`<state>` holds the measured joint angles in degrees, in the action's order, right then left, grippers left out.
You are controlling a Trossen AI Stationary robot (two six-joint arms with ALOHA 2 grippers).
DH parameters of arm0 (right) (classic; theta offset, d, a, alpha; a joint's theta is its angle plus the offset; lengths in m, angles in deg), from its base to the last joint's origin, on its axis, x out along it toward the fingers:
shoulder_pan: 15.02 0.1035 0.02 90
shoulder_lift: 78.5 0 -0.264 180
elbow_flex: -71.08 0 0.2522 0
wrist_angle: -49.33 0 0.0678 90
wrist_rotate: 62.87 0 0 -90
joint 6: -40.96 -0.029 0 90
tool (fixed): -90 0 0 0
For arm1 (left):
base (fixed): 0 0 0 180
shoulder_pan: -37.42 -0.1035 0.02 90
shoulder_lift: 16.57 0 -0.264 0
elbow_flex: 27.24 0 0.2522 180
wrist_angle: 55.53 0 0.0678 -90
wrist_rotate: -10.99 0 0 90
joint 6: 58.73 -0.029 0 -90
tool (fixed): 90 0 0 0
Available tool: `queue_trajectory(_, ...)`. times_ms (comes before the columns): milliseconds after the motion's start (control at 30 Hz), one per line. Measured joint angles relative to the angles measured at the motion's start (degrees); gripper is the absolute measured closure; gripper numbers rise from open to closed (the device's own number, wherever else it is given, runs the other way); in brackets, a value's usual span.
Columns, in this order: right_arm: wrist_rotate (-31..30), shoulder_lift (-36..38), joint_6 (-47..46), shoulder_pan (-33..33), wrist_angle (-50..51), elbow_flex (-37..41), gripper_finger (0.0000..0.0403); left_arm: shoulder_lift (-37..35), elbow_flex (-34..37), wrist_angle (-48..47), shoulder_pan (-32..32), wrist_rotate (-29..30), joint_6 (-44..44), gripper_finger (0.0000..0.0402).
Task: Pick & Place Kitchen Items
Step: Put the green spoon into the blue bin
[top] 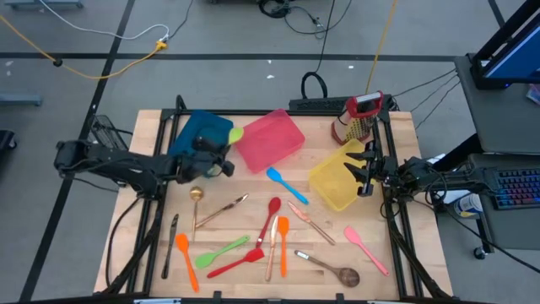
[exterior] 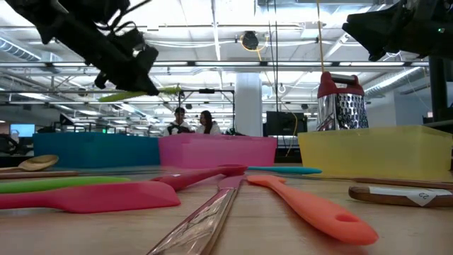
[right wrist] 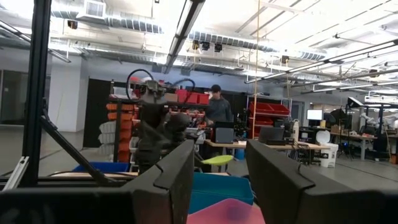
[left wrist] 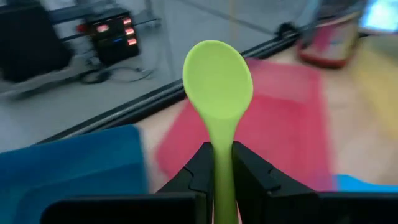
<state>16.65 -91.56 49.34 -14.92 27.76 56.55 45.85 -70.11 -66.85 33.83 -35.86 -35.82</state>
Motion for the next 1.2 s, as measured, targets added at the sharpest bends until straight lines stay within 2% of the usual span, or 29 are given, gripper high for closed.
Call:
queue_trajectory(500, -0.22, 0.02, 0.0, 0.0, 0.0, 0.0, 0.0261, 0.22, 0.0, -13.89, -15.5, -0.19, 3.11, 0.0359)
queue_trajectory(633, -0.22, 0.01, 0.0, 0.0, 0.0, 0.0, 0.0261, 0.22, 0.0, -16.1, -18.1, -2.44, 3.11, 0.0367)
queue_trajectory(833, -0.22, 0.01, 0.0, 0.0, 0.01, 0.0, 0.0261, 0.22, 0.85, -15.8, -20.35, -2.68, 2.98, 0.0356)
queue_trajectory(1000, -0.22, 0.01, 0.0, 0.0, 0.0, 0.0, 0.0261, 0.23, 3.25, -15.28, -22.02, -4.56, 3.82, 0.0367)
queue_trajectory(1200, -0.22, 0.02, 0.0, 0.0, 0.0, 0.0, 0.0261, 0.26, 7.66, -10.02, -24.42, -7.58, 3.99, 0.0361)
